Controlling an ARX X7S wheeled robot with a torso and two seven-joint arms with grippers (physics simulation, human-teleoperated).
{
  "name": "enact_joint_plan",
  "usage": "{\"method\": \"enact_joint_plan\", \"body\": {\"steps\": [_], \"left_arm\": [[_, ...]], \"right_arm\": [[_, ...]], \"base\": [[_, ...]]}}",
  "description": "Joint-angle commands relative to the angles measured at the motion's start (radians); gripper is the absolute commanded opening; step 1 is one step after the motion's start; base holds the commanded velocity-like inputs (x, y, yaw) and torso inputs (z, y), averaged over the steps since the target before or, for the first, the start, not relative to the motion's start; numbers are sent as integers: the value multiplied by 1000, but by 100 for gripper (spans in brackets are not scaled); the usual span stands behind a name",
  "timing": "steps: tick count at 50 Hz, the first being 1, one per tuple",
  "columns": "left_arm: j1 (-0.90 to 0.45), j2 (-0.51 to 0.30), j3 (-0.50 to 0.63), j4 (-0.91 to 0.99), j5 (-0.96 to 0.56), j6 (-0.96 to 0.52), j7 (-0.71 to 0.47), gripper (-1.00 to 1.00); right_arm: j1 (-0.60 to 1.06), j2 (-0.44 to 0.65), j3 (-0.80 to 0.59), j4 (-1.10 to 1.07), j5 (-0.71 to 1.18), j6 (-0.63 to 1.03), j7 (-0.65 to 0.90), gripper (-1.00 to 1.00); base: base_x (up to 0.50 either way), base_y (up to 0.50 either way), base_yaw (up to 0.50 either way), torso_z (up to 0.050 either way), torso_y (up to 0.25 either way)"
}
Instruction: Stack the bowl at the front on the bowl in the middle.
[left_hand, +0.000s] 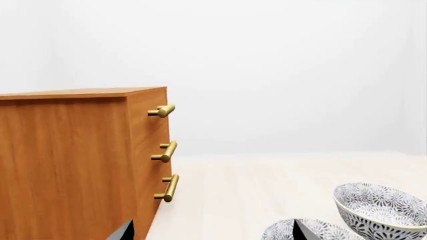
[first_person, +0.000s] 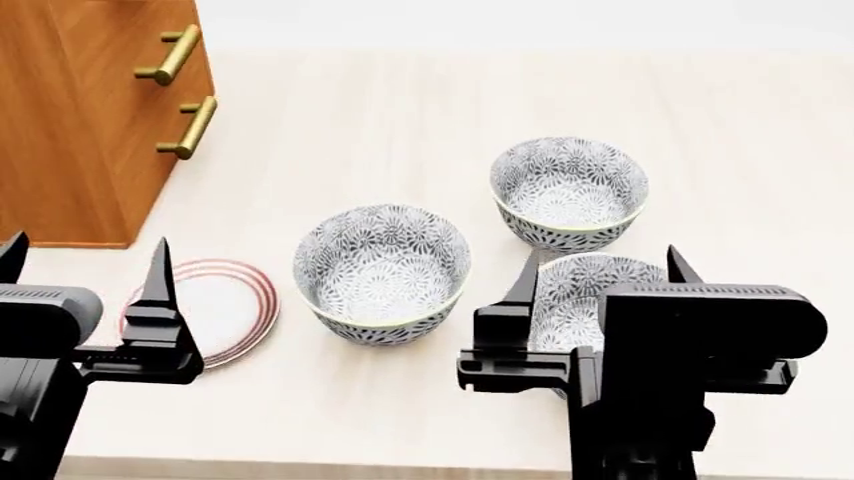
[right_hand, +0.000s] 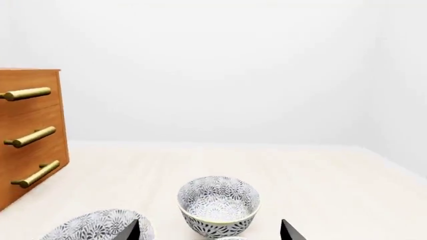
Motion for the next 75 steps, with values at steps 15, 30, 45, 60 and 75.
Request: {"method": "enact_joint_plan", "body": {"steps": [15, 30, 45, 60, 75], "left_arm": [[0, -17, 13, -3, -16, 10, -15, 100], [-3, -24, 22, -3, -25, 11, -24, 100], [-2, -30, 25, 4, -36, 8, -35, 100], [-14, -37, 29, 15, -52, -11, -42, 100], [-19, -46, 28, -4, -61, 5, -43, 100]], "right_arm": [[6, 18, -19, 2, 23, -9, -1, 100], [5, 28, -27, 3, 29, -17, 5, 100], [110, 9, 22, -3, 50, 197, 79, 100], [528, 8, 204, 248, 129, 592, 74, 100], [763, 36, 225, 715, 114, 566, 48, 100]], "base": [[500, 0, 0, 0, 0], [500, 0, 0, 0, 0], [100, 0, 0, 0, 1], [0, 0, 0, 0, 0], [0, 0, 0, 0, 0]]}}
